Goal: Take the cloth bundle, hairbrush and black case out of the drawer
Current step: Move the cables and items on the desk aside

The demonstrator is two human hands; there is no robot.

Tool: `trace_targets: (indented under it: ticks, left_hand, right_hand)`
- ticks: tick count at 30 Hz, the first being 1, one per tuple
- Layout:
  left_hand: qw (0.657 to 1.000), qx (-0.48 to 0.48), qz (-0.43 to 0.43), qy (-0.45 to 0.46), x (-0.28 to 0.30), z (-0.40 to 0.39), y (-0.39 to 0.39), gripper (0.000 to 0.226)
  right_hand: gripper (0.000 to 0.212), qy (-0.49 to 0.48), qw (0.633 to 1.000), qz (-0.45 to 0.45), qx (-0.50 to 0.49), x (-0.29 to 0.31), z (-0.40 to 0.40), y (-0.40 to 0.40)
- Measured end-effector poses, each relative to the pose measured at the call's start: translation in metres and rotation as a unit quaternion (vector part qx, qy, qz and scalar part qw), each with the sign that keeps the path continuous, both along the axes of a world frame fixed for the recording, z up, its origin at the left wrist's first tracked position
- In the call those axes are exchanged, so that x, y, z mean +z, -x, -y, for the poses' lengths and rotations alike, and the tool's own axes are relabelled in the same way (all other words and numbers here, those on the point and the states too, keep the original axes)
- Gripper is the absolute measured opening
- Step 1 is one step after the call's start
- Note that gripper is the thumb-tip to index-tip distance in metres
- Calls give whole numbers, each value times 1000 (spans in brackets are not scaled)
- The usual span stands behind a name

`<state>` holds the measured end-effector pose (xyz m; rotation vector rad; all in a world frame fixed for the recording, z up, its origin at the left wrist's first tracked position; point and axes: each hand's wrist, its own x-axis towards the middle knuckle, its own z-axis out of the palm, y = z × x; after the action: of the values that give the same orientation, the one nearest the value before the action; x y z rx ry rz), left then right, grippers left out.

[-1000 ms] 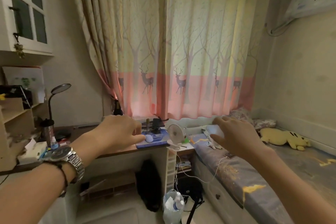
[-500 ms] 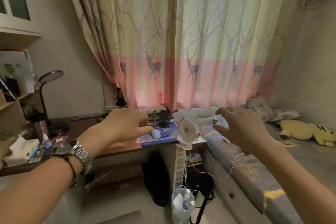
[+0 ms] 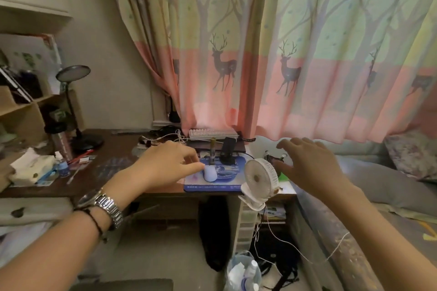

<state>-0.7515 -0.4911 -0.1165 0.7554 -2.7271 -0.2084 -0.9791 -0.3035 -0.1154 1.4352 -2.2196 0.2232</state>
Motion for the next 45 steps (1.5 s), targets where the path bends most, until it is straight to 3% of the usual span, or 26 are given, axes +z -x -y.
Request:
trace_targets:
  ticks: [5, 12, 29, 45]
  left_hand:
    - [998, 53, 25, -8, -14, 9, 26, 35]
    - [992, 116, -9, -39, -28, 55, 40, 34]
    - [983, 185, -2, 5, -15, 247, 49, 31]
    - [959, 284, 11, -6, -40, 379, 64, 45]
  right_hand:
    - [35, -25, 999, 9, 47, -13, 36, 31]
    - [31, -32, 993, 32, 107, -36, 110, 52]
    - [36, -20, 983, 12, 181, -20, 341, 77]
    - [36, -7, 952, 116, 283, -66, 527, 104]
